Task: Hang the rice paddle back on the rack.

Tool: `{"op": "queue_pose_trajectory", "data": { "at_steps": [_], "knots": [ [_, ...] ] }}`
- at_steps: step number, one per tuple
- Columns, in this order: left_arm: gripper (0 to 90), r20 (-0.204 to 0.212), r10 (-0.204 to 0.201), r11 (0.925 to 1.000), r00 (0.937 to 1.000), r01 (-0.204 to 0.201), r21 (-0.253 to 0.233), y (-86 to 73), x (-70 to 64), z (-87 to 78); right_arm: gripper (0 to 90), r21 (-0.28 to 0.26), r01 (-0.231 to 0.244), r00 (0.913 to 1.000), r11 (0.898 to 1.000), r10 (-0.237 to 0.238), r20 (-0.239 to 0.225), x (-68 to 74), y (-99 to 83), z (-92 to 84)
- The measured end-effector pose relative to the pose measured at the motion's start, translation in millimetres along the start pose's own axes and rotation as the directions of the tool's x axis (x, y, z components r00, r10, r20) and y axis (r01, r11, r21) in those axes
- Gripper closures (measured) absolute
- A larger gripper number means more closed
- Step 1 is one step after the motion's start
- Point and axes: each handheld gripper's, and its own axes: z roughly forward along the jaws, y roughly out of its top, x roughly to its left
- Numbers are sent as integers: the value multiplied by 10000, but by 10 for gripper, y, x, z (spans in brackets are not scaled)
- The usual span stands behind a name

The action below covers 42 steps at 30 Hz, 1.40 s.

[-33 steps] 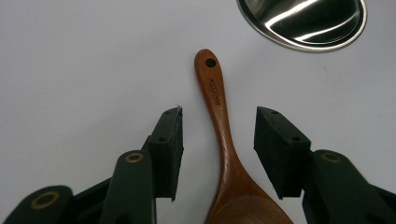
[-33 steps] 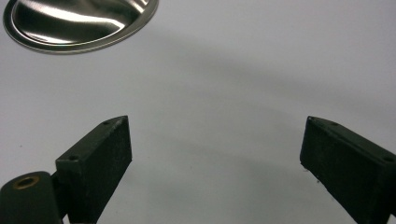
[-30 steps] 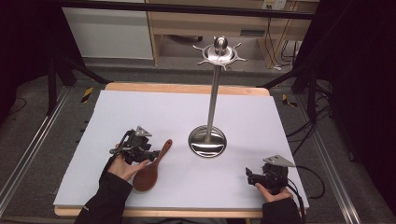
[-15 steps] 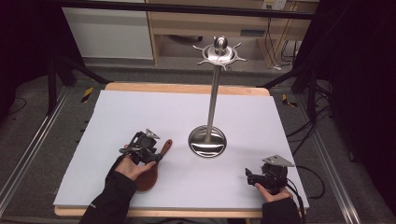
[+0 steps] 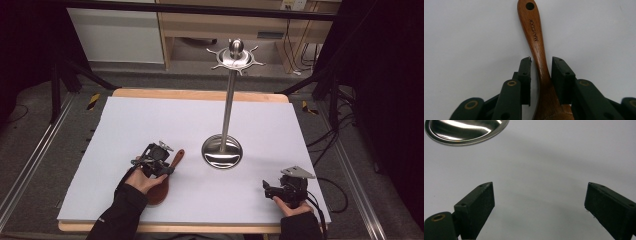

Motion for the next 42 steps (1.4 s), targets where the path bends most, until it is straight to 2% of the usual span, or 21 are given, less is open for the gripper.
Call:
{"op": "queue_pose_trajectory", "data": {
  "at_steps": [8,20,28,31,34,39,42],
  "knots": [
    [715,-56,91,9996,9999,-90,270,16,-25,37,95,5,-15,10000,10000,15,-21,-2,2,-1],
    [753,41,-41,9990,10000,39,444,20,2,33,95,27,-13,10000,10000,13,-27,1,1,1],
    [772,145,173,9986,9997,-181,505,0,30,17,96,67,-2,10000,10000,2,-31,4,1,5],
    [770,127,371,9980,9992,-377,510,2,35,17,95,88,-9,10000,10000,9,-45,5,1,5],
    [761,98,742,9956,9972,-747,559,19,35,11,95,85,33,10000,10000,-32,-57,0,1,8],
    [747,-186,1546,9851,9878,-1527,794,82,-20,-6,95,119,35,10000,9999,-34,-84,0,3,10],
    [747,-193,1593,9833,9870,-1569,919,110,-28,-6,95,123,40,10000,9999,-39,-91,1,2,9]
  ]
}}
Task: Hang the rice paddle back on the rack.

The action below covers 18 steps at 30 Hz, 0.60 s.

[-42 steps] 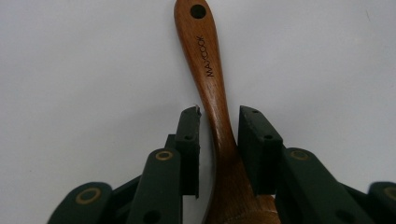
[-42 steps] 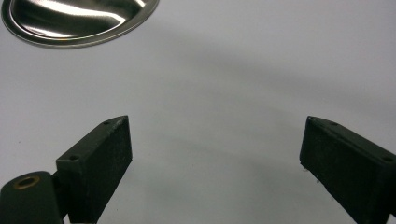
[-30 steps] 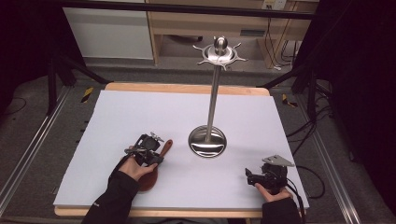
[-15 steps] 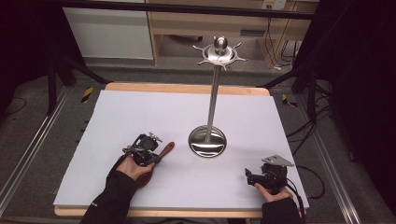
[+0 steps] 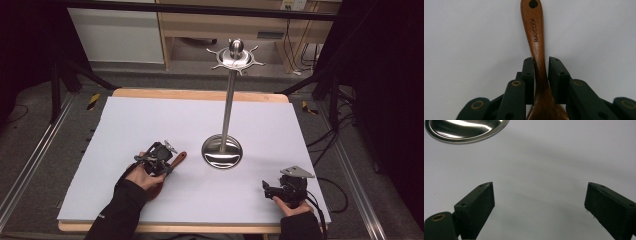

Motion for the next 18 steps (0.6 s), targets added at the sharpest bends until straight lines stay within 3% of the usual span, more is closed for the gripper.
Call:
{"op": "queue_pose_trajectory", "data": {
  "at_steps": [7,18],
  "knots": [
    [739,19,-58,9987,10000,57,498,36,16,60,95,19,7,10000,10000,-7,-30,-3,1,-1],
    [742,130,-420,9966,9990,410,709,64,30,76,96,43,-34,10000,10000,34,-59,-2,3,6]
  ]
}}
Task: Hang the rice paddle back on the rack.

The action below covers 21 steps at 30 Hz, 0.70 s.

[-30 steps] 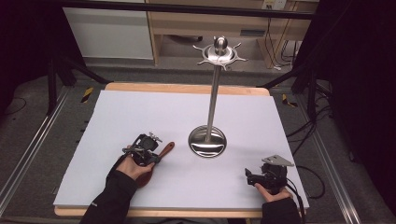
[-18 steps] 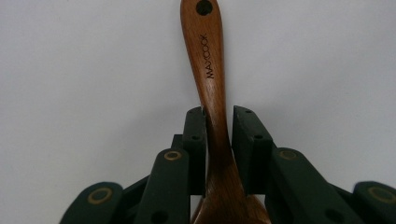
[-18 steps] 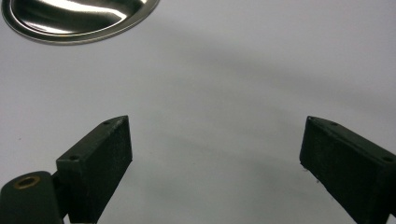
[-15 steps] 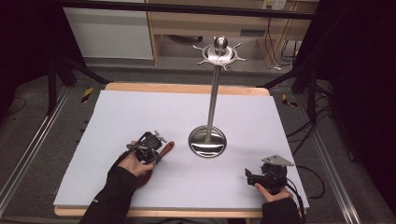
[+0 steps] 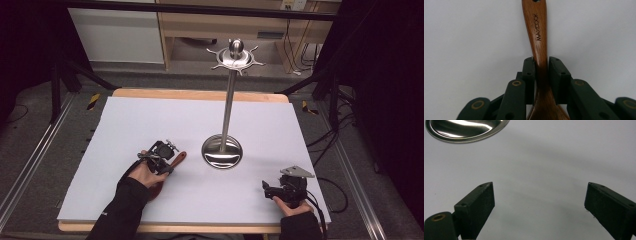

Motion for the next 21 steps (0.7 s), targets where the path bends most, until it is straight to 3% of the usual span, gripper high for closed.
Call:
{"op": "queue_pose_trajectory", "data": {
  "at_steps": [21],
  "knots": [
    [782,156,-112,9987,9998,104,490,75,15,3,97,84,-9,10000,10000,10,-63,-6,4,3]
  ]
}}
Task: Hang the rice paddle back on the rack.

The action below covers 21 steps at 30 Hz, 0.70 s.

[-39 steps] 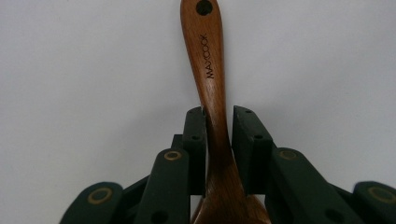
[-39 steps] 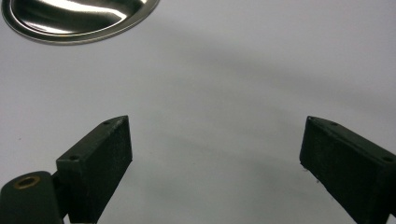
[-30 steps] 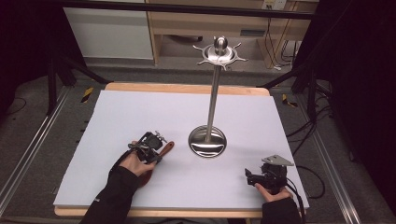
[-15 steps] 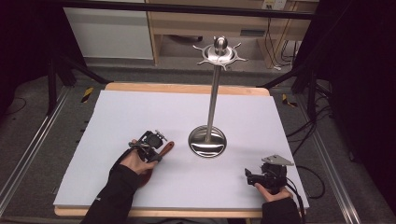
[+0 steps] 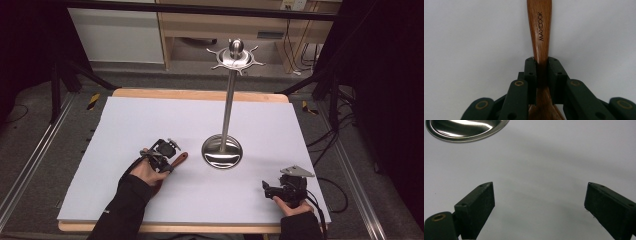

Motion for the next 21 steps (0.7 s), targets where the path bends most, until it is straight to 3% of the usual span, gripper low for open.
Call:
{"op": "queue_pose_trajectory", "data": {
  "at_steps": [9,21],
  "knots": [
    [783,-23,140,9998,9999,-141,-119,-24,-9,-40,97,-14,13,10000,10000,-13,-12,-2,-1,-3],
    [786,-87,46,9940,10000,-56,-1093,-135,-10,-238,97,-22,13,10000,10000,-13,-11,0,-1,-5]
  ]
}}
